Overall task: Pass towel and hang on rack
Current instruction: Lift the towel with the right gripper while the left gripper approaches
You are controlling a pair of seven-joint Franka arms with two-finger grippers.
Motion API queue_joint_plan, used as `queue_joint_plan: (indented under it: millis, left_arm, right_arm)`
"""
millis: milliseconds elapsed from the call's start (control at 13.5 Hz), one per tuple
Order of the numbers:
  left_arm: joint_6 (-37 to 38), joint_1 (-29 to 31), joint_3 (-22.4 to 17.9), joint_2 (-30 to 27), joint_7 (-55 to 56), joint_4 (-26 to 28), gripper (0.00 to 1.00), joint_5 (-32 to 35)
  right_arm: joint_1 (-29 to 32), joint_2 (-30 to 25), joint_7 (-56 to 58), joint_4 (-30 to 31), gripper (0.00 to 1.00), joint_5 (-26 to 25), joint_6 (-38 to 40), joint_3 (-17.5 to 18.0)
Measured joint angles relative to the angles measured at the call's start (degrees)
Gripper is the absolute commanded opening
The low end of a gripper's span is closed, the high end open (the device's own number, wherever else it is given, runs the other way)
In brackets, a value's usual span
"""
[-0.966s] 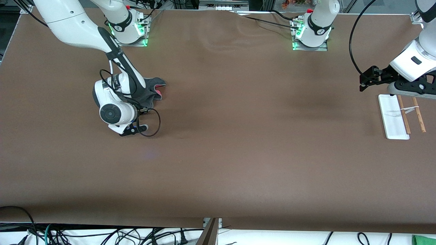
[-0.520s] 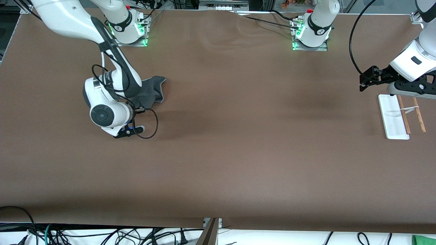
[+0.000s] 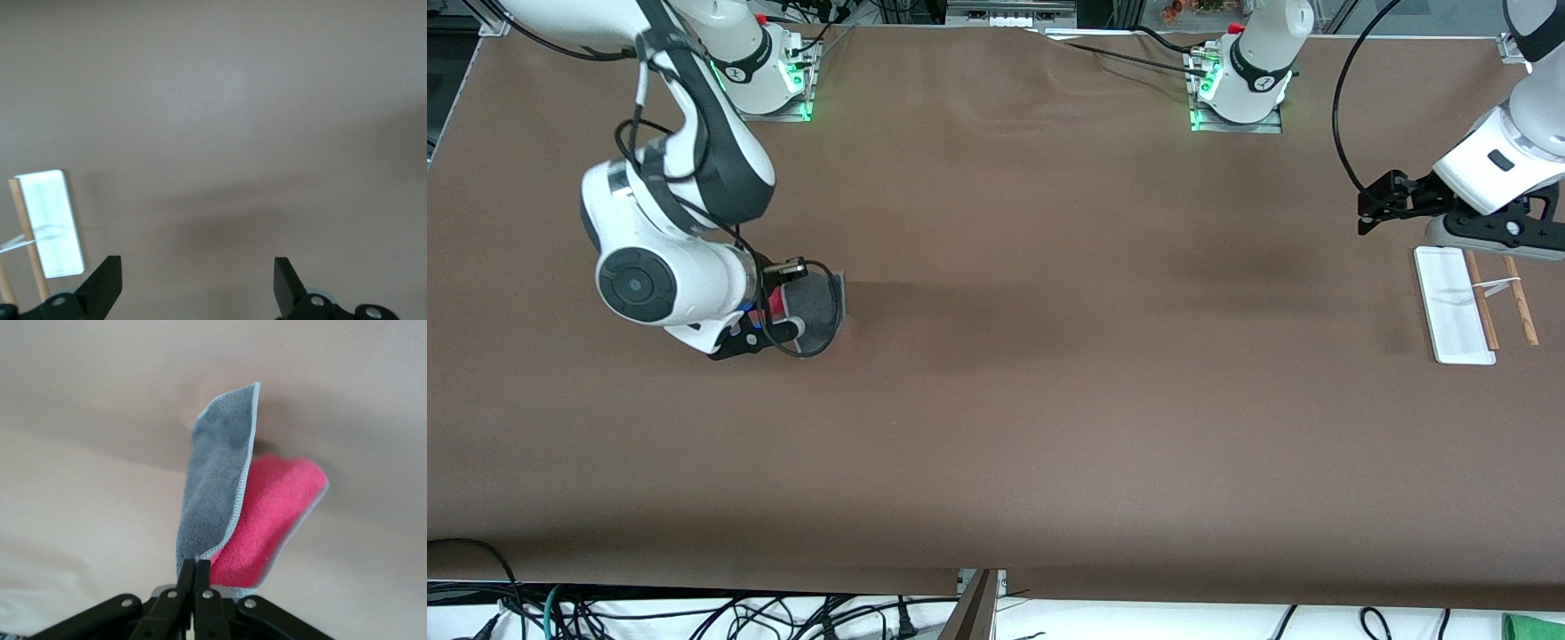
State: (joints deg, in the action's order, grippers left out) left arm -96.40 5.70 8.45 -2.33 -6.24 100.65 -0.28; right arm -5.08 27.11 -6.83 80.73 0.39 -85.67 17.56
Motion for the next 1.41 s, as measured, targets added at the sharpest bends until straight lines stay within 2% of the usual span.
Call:
queue_joint_plan:
  millis: [149, 446, 669, 892, 1115, 1412]
  left_arm:
    - [0.4, -0.1, 0.0, 0.8, -0.5, 0.0, 1.00, -2.0]
    - [0.5, 0.5, -0.3, 2.1, -9.2, -0.5, 1.00, -7.7]
    - [0.5, 2.4, -0.6, 3.5, -15.6, -1.1, 1.00, -17.0]
    - [0.7, 3.4, -0.7, 6.1, -26.2, -1.2, 1.00, -27.0]
    - [0.7, 3.4, -0.5, 9.9, -40.0, -1.3, 1.00, -36.9]
    - [2.7, 1.4, 0.6, 14.5, -60.5, -1.5, 1.00, -48.2]
  right_arm:
    - [0.0, 0.0, -4.1, -3.4, 0.00, 0.1, 1.5, 3.4]
    - [-0.4, 0.0, -12.3, -9.4, 0.00, 0.1, 1.5, 10.5]
    - [-0.5, 0.0, -15.9, -12.6, 0.00, 0.1, 0.8, 15.9]
    - [-2.5, 0.1, -19.2, -13.1, 0.00, -1.7, -3.5, 21.7]
    - [-7.7, 0.1, -22.1, -13.1, 0.00, -4.5, -9.4, 23.3]
    - [-11.0, 0.2, -22.2, -13.2, 0.00, -4.8, -15.3, 23.5]
